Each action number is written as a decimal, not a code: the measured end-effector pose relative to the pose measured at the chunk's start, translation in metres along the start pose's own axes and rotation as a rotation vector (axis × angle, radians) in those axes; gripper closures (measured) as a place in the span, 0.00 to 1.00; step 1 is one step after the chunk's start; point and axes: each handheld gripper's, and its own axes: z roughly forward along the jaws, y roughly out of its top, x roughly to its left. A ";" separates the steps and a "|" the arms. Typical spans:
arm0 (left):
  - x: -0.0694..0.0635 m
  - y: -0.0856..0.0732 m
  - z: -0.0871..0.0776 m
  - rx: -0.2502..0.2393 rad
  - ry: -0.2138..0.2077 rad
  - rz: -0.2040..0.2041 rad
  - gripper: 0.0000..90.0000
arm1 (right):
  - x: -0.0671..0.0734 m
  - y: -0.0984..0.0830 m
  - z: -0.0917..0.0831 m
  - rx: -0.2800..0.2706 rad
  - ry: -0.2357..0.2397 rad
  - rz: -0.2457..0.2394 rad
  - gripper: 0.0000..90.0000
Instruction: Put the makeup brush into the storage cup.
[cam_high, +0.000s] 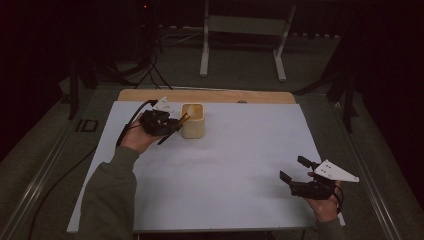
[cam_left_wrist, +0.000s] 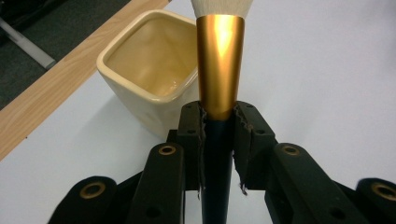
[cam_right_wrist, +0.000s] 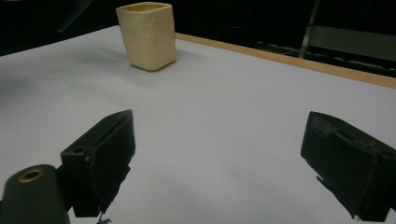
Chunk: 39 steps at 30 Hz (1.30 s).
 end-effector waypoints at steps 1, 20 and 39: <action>0.000 0.000 0.000 -0.005 0.001 0.000 0.83 | 0.000 0.000 0.000 0.000 0.001 0.000 0.11; 0.001 0.002 -0.002 -0.043 0.027 -0.017 0.83 | -0.001 0.000 0.000 0.001 0.002 0.004 0.11; 0.000 0.004 -0.006 -0.131 0.046 -0.049 0.83 | -0.001 0.000 -0.001 0.000 0.000 0.003 0.11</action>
